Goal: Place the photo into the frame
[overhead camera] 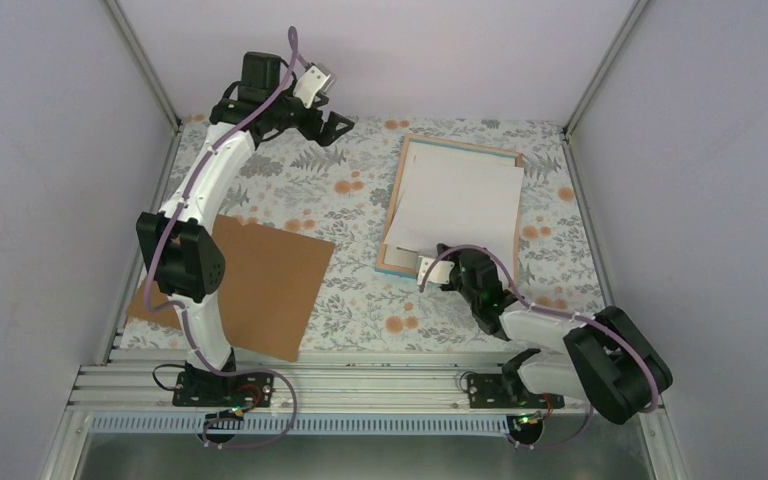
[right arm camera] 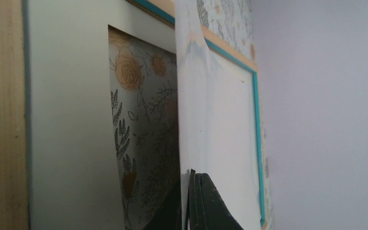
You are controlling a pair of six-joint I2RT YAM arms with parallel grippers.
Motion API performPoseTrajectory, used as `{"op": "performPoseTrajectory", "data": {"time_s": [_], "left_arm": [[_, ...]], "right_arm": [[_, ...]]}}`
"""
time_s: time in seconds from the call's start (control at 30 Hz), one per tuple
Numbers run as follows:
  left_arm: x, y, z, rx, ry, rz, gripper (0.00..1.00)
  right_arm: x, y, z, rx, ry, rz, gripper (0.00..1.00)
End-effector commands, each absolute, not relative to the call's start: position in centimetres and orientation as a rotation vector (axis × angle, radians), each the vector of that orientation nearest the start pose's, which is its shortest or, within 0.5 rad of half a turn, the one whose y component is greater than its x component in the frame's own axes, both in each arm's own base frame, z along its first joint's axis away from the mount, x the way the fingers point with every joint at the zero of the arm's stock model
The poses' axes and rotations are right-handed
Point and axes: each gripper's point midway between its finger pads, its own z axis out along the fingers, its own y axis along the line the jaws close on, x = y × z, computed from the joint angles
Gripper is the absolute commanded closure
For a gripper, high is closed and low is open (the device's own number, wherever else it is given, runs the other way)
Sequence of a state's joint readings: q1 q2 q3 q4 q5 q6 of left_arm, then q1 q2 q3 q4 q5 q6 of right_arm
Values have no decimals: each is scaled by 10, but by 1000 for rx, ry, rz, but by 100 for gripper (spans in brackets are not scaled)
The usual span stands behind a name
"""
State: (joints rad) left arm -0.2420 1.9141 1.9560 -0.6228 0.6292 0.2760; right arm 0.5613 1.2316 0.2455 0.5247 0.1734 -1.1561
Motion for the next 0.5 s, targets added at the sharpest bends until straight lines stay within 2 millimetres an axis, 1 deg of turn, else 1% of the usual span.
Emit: {"op": "performPoseTrajectory", "data": {"time_s": [0.0, 0.2, 0.27, 0.4, 0.47], "left_arm": [[493, -223, 320, 878, 1890, -653, 0], [493, -222, 317, 879, 1899, -649, 0], [492, -223, 316, 880, 1903, -651, 0], [493, -223, 316, 877, 1901, -656, 0], [494, -224, 317, 879, 1897, -661, 0]], "right_arm": [[295, 165, 104, -1490, 1260, -546, 96], [287, 163, 104, -1511, 1189, -572, 96], [288, 162, 106, -1513, 1171, -586, 96], [303, 158, 108, -1513, 1185, -604, 96], [308, 159, 111, -1516, 1164, -619, 96]]}}
